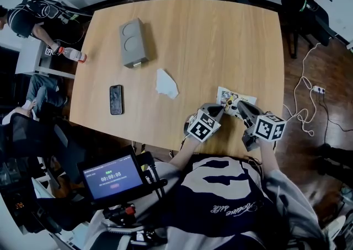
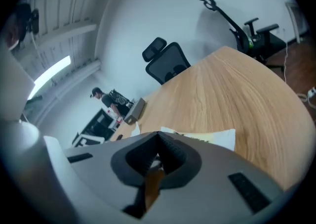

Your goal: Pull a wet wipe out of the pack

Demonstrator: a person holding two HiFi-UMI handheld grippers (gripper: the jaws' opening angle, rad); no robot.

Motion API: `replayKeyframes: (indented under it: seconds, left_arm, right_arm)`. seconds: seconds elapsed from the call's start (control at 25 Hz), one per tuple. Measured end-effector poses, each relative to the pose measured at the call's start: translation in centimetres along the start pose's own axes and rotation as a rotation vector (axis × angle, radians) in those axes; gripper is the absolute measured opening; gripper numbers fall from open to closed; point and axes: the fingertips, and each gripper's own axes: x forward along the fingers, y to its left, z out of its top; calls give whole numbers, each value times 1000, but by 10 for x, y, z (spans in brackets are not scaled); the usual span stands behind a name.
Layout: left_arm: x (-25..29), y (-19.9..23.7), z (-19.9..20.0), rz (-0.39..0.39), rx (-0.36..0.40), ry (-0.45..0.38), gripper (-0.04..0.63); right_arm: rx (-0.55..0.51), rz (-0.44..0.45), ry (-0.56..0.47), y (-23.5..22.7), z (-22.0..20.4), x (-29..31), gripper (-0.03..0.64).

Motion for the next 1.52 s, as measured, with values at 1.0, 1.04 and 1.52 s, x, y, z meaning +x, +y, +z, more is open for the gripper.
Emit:
replayKeyframes:
  seconds: [1.0,1.04,1.52]
  left_arm:
    - [2,3,-1,4,-10,15,3]
    - [2,4,-1,5,-10,17,3]
    - [-5,5,5,10,-40,-3,3]
  right_arm:
    - [-486,-153,214,-4,-25,20,8]
    - [-464,-144,196,-1,-23,18,8]
    - [-426,-101,53,31,15,-17,8]
